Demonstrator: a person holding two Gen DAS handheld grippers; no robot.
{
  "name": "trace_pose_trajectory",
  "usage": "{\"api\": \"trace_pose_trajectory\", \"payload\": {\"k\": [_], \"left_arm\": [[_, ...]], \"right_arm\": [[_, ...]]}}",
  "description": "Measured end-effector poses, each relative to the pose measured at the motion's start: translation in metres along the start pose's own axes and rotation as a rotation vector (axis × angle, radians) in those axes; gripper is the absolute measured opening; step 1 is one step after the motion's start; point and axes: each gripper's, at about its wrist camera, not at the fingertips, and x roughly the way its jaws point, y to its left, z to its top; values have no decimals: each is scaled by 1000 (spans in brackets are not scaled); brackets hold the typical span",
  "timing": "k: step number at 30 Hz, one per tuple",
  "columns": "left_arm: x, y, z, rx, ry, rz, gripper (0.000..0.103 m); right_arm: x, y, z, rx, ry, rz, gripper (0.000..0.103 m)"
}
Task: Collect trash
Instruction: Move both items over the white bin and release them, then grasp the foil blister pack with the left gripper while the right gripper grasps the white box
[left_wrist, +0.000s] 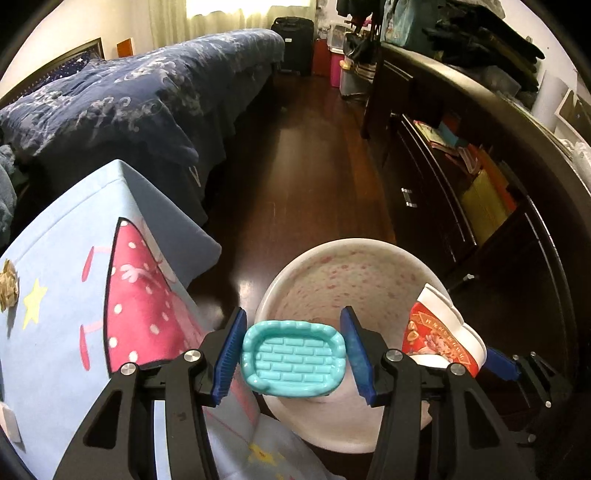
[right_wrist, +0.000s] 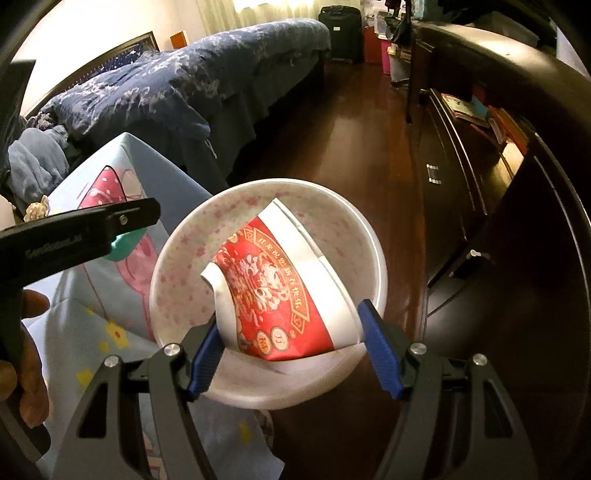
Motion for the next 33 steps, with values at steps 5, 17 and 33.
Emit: {"api": "trace_pose_trajectory", "payload": {"k": [5, 17, 33], "left_arm": [[9, 1, 5, -5, 15, 2, 53], [14, -2, 8, -5, 12, 3, 68], [-81, 73, -27, -138, -145, 125, 77]], "right_arm": [[4, 2, 1, -11, -1, -19, 71], [0, -1, 0, 0, -1, -13, 73], [-58, 61, 1, -118, -93, 88, 82]]}}
